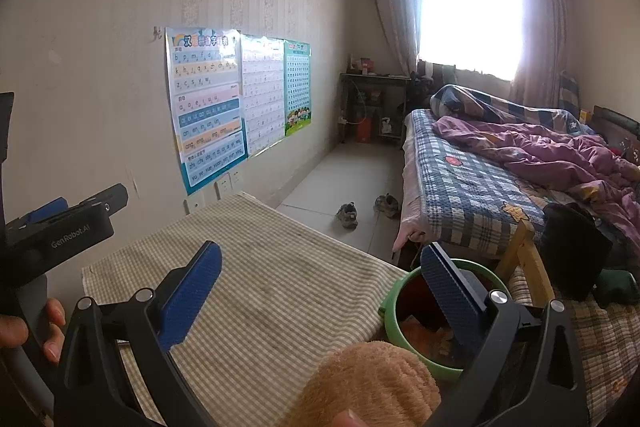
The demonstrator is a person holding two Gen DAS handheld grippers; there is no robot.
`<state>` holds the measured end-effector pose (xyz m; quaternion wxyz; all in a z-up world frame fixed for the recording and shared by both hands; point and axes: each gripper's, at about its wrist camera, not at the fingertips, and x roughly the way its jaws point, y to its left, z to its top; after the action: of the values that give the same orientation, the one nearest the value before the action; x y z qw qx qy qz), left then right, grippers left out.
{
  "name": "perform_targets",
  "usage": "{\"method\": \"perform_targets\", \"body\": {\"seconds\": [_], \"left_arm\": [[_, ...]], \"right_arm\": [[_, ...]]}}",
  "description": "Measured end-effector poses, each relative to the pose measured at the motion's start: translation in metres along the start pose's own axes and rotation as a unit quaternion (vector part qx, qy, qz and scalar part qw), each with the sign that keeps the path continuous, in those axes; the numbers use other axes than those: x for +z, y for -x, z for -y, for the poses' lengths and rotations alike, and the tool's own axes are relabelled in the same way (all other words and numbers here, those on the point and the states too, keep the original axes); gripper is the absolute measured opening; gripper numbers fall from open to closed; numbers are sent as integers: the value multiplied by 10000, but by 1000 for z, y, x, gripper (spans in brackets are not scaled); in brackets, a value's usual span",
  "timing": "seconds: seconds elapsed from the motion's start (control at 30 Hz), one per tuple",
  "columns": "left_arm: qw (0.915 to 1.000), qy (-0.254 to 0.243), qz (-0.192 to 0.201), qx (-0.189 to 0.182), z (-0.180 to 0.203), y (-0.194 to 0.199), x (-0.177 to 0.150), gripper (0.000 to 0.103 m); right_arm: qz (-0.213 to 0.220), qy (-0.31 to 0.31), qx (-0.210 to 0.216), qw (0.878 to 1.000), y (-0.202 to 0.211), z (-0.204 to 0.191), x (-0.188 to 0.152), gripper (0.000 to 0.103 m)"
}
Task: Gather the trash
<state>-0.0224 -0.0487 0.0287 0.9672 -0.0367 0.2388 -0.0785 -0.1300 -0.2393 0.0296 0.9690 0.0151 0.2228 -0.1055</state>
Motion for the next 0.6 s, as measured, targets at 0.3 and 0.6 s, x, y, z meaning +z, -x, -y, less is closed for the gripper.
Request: {"method": "perform_targets", "body": {"seconds": [0.3,0.6], "left_arm": [[10000,3,-54,-23,-1,-3,0,98],[9996,-162,-193,-82,6,-12,-4,98]], "right_arm": [[-116,-139,11,9998,-5,6,-2,97],[-223,-267,21,9994,-13,12,-7,97]]}}
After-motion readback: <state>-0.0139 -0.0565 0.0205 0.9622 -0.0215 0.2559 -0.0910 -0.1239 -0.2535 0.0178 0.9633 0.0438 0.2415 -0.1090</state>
